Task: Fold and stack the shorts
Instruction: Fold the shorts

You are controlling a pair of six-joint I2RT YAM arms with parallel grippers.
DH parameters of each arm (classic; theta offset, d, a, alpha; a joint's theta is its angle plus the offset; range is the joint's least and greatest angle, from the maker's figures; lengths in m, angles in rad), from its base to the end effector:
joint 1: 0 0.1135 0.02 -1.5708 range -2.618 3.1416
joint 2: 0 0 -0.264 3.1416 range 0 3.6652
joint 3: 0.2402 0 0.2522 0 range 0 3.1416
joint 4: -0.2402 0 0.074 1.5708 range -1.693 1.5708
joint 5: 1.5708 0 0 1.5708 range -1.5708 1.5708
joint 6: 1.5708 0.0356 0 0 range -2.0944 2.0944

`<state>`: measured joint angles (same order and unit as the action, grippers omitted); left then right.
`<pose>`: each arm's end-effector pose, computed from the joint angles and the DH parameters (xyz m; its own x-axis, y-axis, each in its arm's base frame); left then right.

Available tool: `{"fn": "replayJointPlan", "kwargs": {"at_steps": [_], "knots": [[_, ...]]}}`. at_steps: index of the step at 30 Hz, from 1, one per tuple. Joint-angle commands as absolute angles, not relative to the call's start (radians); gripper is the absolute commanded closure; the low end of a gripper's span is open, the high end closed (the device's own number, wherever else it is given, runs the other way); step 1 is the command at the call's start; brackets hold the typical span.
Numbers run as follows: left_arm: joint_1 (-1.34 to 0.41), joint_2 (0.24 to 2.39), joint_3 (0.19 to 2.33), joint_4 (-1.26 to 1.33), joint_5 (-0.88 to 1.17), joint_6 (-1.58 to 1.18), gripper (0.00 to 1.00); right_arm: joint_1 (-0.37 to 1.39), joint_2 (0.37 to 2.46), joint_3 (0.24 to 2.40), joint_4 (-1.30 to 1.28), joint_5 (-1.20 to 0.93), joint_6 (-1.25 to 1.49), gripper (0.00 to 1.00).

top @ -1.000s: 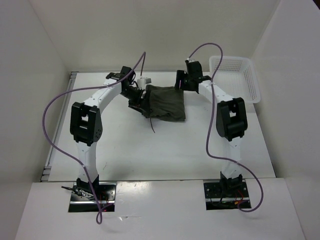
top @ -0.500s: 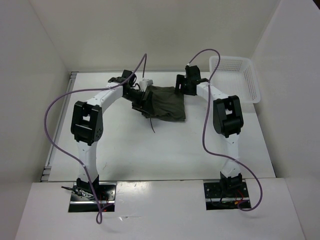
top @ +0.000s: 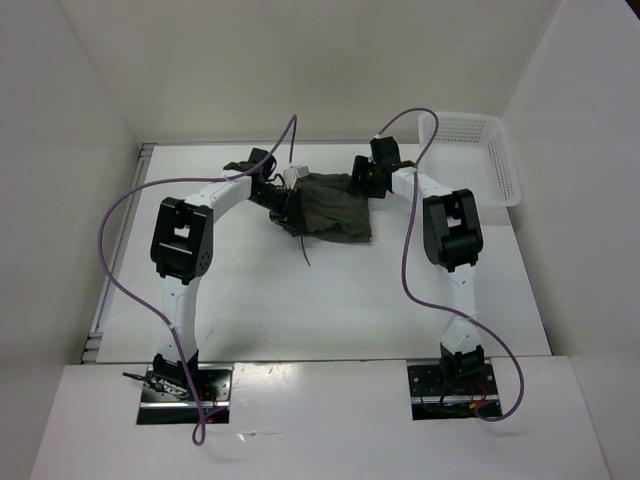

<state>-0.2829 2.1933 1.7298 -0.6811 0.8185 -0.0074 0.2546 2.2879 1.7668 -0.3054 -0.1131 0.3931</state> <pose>0.4350 -0.1535 0.1826 -0.8779 0.2499 -0.4085 0.4741 0.5738 -0.6679 0.4925 0.1323 0.1621 -0.7818 0.1898 -0.5940 -0.0268 0.9414 0.3362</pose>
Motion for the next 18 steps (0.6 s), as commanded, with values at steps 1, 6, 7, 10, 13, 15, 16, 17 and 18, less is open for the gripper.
{"fn": "replayJointPlan", "kwargs": {"at_steps": [1, 6, 7, 10, 13, 15, 16, 17, 18], "knots": [[-0.278, 2.2, 1.727, -0.655, 0.871, 0.0, 0.72, 0.249, 2.301, 1.816, -0.264, -0.083, 0.414, 0.33], [-0.259, 2.2, 1.75, -0.655, 0.946, 0.0, 0.35, 0.249, 2.301, 1.825, -0.264, -0.092, 0.414, 0.33], [-0.259, 2.188, 1.762, -0.669, 0.956, 0.0, 0.28, 0.249, 2.301, 1.816, -0.264, -0.103, 0.404, 0.33], [-0.259, 2.158, 1.763, -0.68, 0.931, 0.0, 0.2, 0.249, 2.292, 1.798, -0.264, -0.124, 0.403, 0.35], [-0.259, 2.158, 1.772, -0.68, 0.858, 0.0, 0.18, 0.249, 2.283, 1.789, -0.264, -0.124, 0.403, 0.35], [-0.27, 2.172, 1.772, -0.658, 0.845, 0.0, 0.18, 0.249, 2.283, 1.789, -0.264, -0.124, 0.403, 0.35], [-0.27, 2.184, 1.772, -0.658, 0.833, 0.0, 0.18, 0.249, 2.283, 1.789, -0.264, -0.124, 0.403, 0.35], [-0.281, 2.197, 1.798, -0.649, 0.821, 0.0, 0.18, 0.249, 2.283, 1.789, -0.264, -0.124, 0.394, 0.36], [-0.281, 2.197, 1.798, -0.631, 0.821, 0.0, 0.18, 0.249, 2.283, 1.798, -0.264, -0.124, 0.394, 0.36]]}}
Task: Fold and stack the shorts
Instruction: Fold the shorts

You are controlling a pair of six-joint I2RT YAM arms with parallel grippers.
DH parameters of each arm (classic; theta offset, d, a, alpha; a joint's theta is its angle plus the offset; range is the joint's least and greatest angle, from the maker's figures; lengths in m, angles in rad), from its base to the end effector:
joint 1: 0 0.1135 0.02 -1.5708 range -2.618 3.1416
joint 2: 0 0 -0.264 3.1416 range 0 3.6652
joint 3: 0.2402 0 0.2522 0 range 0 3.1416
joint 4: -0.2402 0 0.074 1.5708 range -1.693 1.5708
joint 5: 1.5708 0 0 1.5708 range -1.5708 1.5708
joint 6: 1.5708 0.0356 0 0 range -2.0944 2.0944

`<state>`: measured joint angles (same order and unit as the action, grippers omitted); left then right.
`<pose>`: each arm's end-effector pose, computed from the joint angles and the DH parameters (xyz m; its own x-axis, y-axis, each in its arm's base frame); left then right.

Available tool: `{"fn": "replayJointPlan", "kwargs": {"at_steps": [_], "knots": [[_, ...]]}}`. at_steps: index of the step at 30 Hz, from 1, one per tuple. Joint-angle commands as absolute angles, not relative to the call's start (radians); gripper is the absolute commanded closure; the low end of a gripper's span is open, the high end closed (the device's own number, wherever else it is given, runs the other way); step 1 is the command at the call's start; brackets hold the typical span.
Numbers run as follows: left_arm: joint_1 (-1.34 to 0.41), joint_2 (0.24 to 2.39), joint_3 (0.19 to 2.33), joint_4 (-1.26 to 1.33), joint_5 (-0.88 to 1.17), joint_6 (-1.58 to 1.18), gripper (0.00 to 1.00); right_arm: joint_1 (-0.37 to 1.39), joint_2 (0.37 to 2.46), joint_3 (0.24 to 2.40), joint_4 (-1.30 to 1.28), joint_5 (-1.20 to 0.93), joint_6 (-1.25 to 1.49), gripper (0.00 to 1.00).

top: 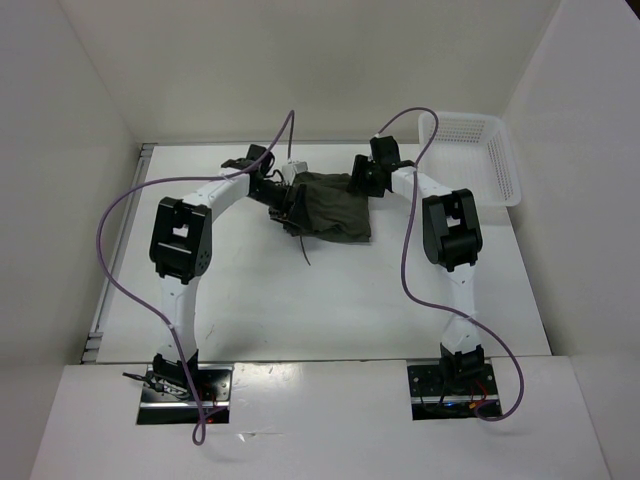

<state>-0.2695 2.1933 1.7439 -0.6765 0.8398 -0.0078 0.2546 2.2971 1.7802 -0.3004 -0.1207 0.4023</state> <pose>0.4389 -0.1487 0.1874 -0.8738 0.2360 -0.4251 0.4798 0.5600 -0.6754 0.4951 0.1333 0.1622 -0.7785 0.1990 -0.5952 -0.0271 0.9368 0.3487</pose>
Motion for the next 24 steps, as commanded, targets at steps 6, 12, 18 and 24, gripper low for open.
{"fn": "replayJointPlan", "kwargs": {"at_steps": [6, 12, 18, 24], "knots": [[-0.29, 2.229, 1.871, -0.611, 0.828, 0.0, 0.29, 0.249, 2.283, 1.789, -0.264, -0.103, 0.394, 0.38], [-0.299, 2.25, 1.821, -0.589, 0.83, 0.0, 0.71, 0.249, 2.283, 1.779, -0.264, -0.103, 0.394, 0.45], [-0.258, 2.25, 1.832, -0.646, 0.769, 0.0, 0.92, 0.249, 2.292, 1.812, -0.264, -0.023, 0.385, 0.74], [-0.224, 2.238, 1.913, -0.83, 0.536, 0.0, 0.94, 0.238, 2.31, 1.868, -0.255, 0.011, 0.364, 0.75]]}}
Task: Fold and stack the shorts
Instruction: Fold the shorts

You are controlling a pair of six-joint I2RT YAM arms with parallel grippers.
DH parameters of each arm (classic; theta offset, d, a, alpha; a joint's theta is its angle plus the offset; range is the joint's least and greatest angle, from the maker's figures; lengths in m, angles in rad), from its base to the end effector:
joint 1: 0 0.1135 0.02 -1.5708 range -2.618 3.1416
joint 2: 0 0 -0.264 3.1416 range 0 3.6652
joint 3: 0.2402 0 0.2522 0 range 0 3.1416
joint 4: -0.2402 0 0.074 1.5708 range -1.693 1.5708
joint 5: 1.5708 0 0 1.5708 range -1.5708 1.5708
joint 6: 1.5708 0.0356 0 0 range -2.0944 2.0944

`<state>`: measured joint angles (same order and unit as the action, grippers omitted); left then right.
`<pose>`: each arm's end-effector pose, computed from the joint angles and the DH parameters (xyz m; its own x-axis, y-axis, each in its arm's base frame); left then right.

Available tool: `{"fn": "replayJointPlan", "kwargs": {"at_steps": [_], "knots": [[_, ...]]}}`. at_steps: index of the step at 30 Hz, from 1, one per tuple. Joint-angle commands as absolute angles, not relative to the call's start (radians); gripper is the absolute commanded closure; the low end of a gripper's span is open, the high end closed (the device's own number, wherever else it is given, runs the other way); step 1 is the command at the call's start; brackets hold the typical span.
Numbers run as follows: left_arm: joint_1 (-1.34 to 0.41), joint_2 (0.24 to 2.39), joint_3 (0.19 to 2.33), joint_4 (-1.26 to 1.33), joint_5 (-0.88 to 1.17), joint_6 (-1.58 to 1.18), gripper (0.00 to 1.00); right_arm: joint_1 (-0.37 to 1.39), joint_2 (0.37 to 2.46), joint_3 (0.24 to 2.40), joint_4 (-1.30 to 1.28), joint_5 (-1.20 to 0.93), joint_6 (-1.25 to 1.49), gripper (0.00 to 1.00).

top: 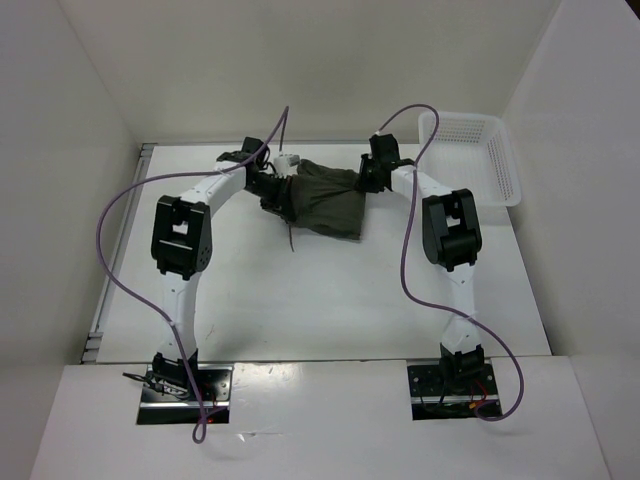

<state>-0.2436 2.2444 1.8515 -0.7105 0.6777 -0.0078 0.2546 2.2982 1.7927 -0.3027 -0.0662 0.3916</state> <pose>0.4602 -0.1374 0.1907 -0.8700 0.2100 -0.4462 0.4553 0.6895 -0.5633 0.4974 0.1319 0.1654 -0.7596 0.1959 -0.6203 -0.0061 0.9514 0.3079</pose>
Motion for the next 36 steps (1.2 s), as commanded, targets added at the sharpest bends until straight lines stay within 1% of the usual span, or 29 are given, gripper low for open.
{"fn": "replayJointPlan", "kwargs": {"at_steps": [1, 3, 5, 6, 7, 10, 11, 12, 14, 15, 18, 19, 20, 22, 23, 24, 25, 28, 30, 32, 33, 36], "knots": [[-0.224, 2.247, 1.913, -0.841, 0.523, 0.0, 0.94, 0.238, 2.31, 1.868, -0.255, -0.009, 0.364, 0.71], [-0.235, 2.247, 1.913, -0.85, 0.523, 0.0, 0.94, 0.238, 2.319, 1.879, -0.255, -0.047, 0.364, 0.64], [-0.245, 2.269, 1.913, -0.85, 0.583, 0.0, 0.9, 0.238, 2.319, 1.888, -0.255, -0.076, 0.364, 0.53], [-0.245, 2.269, 1.922, -0.85, 0.606, 0.0, 0.85, 0.238, 2.319, 1.888, -0.255, -0.093, 0.353, 0.48], [-0.256, 2.269, 1.934, -0.85, 0.629, 0.0, 0.76, 0.238, 2.307, 1.888, -0.255, -0.11, 0.344, 0.41], [-0.265, 2.278, 1.944, -0.839, 0.67, 0.0, 0.64, 0.238, 2.284, 1.888, -0.255, -0.188, 0.305, 0.24], [-0.265, 2.278, 1.944, -0.839, 0.682, 0.0, 0.59, 0.238, 2.284, 1.897, -0.246, -0.207, 0.296, 0.15], [-0.265, 2.278, 1.944, -0.839, 0.683, 0.0, 0.56, 0.238, 2.273, 1.898, -0.245, -0.233, 0.287, 0.13], [-0.265, 2.278, 1.944, -0.83, 0.692, 0.0, 0.5, 0.238, 2.263, 1.933, -0.245, -0.244, 0.27, 0.1], [-0.265, 2.278, 1.944, -0.821, 0.692, 0.0, 0.43, 0.238, 2.249, 1.945, -0.245, -0.256, 0.246, 0.09], [-0.241, 2.243, 1.944, -0.795, 0.672, 0.0, 0.37, 0.238, 2.203, 1.989, -0.267, -0.246, 0.204, 0.09], [-0.241, 2.22, 1.944, -0.785, 0.658, 0.0, 0.31, 0.238, 2.186, 1.99, -0.267, -0.245, 0.192, 0.09], [-0.229, 2.206, 1.953, -0.776, 0.641, 0.0, 0.29, 0.238, 2.149, 1.99, -0.267, -0.245, 0.18, 0.08], [-0.219, 2.168, 1.966, -0.762, 0.537, 0.0, 0.18, 0.238, 2.109, 1.99, -0.288, -0.21, 0.134, 0.07], [-0.219, 2.158, 1.967, -0.752, 0.49, 0.0, 0.11, 0.238, 2.065, 1.976, -0.302, -0.193, 0.115, 0.06], [-0.219, 2.149, 1.967, -0.752, 0.392, 0.0, 0.05, 0.238, 2.042, 1.964, -0.319, -0.177, 0.094, 0.06], [-0.219, 2.135, 1.967, -0.752, 0.347, 0.0, 0.01, 0.238, 2.017, 1.932, -0.319, -0.138, 0.054, 0.05], [-0.196, 2.099, 1.95, -0.742, 0.25, 0.0, 0.01, 0.238, 1.91, 1.852, -0.342, -0.081, -0.011, 0.05], [-0.183, 2.066, 1.924, -0.72, 0.25, 0.0, 0.01, 0.238, 1.817, 1.806, -0.342, -0.035, -0.061, 0.04], [-0.169, 2.01, 1.885, -0.707, 0.227, 0.0, 0.01, 0.238, 1.751, 1.734, -0.342, 0.003, -0.098, 0.02], [-0.155, 1.972, 1.875, -0.693, 0.216, 0.0, 0.01, 0.238, 1.682, 1.711, -0.353, 0.017, -0.107, 0.01], [-0.123, 1.89, 1.832, -0.666, 0.128, 0.0, 0.01, 0.238, 1.576, 1.57, -0.353, 0.089, -0.164, 0.01]]}}
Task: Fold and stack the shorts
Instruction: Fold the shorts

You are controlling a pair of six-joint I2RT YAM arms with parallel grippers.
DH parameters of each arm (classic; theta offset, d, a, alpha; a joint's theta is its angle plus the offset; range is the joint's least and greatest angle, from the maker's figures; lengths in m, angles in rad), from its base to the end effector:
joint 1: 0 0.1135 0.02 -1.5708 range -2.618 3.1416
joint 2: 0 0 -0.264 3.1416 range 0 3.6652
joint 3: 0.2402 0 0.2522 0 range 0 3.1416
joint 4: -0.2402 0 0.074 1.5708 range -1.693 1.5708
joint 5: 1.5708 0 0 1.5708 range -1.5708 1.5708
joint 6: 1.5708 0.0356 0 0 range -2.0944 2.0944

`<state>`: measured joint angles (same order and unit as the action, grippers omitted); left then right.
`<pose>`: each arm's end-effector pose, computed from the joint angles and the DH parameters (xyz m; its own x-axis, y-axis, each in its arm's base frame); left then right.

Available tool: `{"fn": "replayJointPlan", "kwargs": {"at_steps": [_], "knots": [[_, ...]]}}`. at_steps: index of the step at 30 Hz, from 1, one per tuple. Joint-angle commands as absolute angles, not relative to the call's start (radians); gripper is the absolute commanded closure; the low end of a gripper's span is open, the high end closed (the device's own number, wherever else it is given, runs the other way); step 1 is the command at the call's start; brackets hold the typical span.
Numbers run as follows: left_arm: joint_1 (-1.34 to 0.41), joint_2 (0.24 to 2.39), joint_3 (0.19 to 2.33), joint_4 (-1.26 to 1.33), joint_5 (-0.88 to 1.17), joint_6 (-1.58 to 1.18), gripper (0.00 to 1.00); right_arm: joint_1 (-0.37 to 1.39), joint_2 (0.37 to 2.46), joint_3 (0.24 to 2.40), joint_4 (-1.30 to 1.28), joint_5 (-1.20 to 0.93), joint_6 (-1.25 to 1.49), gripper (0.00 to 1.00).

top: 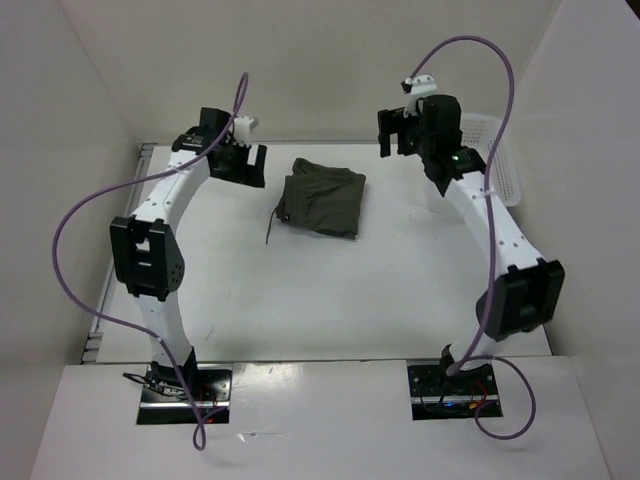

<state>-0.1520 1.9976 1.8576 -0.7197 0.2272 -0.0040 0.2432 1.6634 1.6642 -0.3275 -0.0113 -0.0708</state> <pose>0.4447 -0.0762 0.2967 -0.7501 0.1110 -0.6520 0.2899 0.9413 -0.1733 0.3815 0.0951 0.4014 -0.2929 -0.1456 -0.9450 -0.2726 0.9600 -0.0634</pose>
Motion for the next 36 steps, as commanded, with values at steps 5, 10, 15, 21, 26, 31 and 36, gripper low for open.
{"fn": "replayJointPlan", "kwargs": {"at_steps": [5, 10, 15, 21, 26, 31, 36], "knots": [[0.001, 1.734, 1.673, -0.623, 0.02, 0.0, 0.01, 0.189, 1.31, 1.36, -0.318, 0.205, -0.233, 0.01], [0.233, 1.614, 1.522, -0.577, 0.072, 0.0, 0.01, 0.019, 1.103, 1.238, -0.285, 0.229, -0.213, 0.01], [0.285, 1.516, 1.445, -0.557, 0.081, 0.0, 0.01, -0.005, 0.977, 1.141, -0.285, 0.219, -0.17, 0.01], [0.305, 1.464, 1.436, -0.557, 0.081, 0.0, 0.01, -0.048, 0.867, 1.095, -0.295, 0.219, -0.14, 0.01], [0.305, 1.443, 1.414, -0.548, 0.081, 0.0, 0.01, -0.048, 0.821, 1.054, -0.307, 0.198, -0.121, 0.01], [0.305, 1.42, 1.381, -0.528, 0.072, 0.0, 0.01, -0.048, 0.81, 1.043, -0.316, 0.198, -0.11, 0.01], [0.305, 1.402, 1.359, -0.518, 0.06, 0.0, 0.01, -0.048, 0.81, 1.043, -0.316, 0.175, -0.11, 0.01]]}}
